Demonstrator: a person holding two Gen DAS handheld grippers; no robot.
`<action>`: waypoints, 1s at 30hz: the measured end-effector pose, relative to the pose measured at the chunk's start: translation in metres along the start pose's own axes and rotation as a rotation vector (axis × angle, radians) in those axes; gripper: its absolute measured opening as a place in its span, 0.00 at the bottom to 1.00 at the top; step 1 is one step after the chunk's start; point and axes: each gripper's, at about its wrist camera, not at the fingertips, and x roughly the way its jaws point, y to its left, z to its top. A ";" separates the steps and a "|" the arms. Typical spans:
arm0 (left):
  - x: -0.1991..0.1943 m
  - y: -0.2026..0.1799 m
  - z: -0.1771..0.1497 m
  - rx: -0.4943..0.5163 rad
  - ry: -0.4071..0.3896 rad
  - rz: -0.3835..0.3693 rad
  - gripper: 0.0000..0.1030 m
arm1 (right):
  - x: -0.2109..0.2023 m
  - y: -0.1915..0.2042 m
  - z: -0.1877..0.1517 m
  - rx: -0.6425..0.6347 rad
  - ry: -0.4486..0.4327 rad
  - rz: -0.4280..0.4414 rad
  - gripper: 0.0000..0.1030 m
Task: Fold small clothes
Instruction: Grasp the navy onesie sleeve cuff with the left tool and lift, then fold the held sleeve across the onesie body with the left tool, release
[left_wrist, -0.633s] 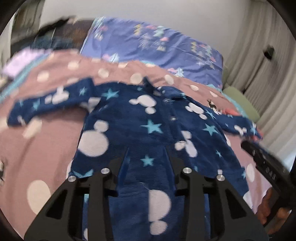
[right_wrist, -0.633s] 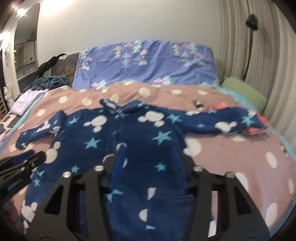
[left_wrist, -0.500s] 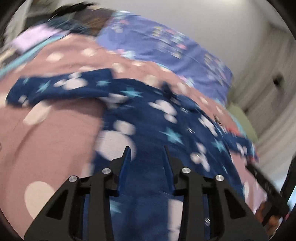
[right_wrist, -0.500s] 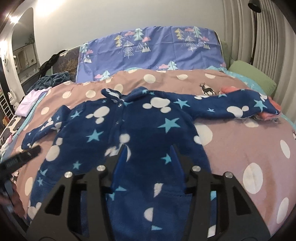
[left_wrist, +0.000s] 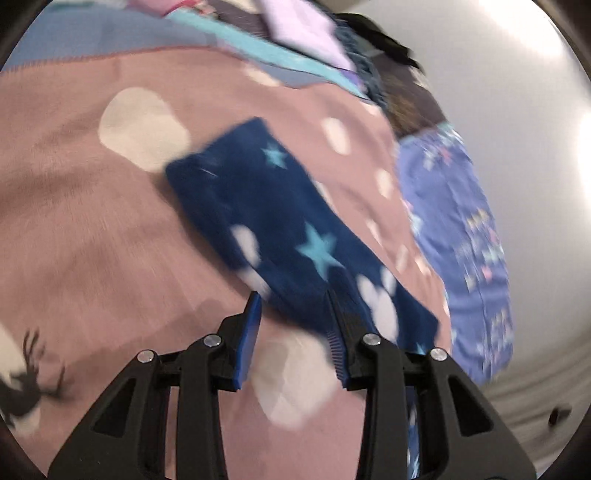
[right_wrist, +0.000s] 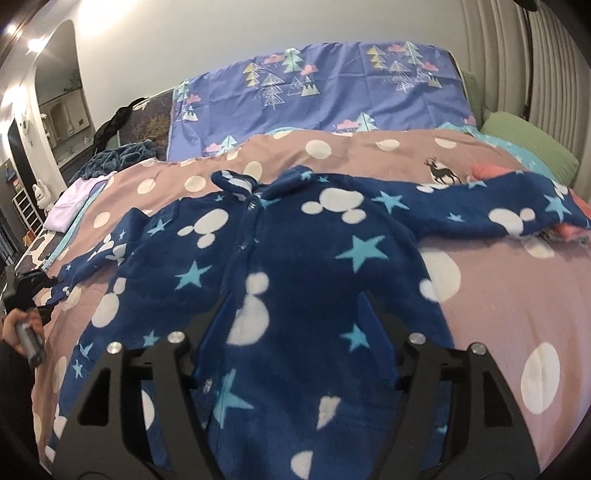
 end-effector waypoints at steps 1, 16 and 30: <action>0.005 0.004 0.005 -0.021 0.000 0.008 0.35 | 0.001 0.000 0.001 -0.003 0.003 0.000 0.70; 0.007 -0.071 0.023 0.228 -0.151 -0.005 0.06 | 0.020 -0.001 0.011 0.016 0.052 -0.031 0.72; -0.039 -0.272 -0.227 0.955 0.131 -0.447 0.07 | 0.013 -0.015 0.013 0.019 0.018 -0.066 0.72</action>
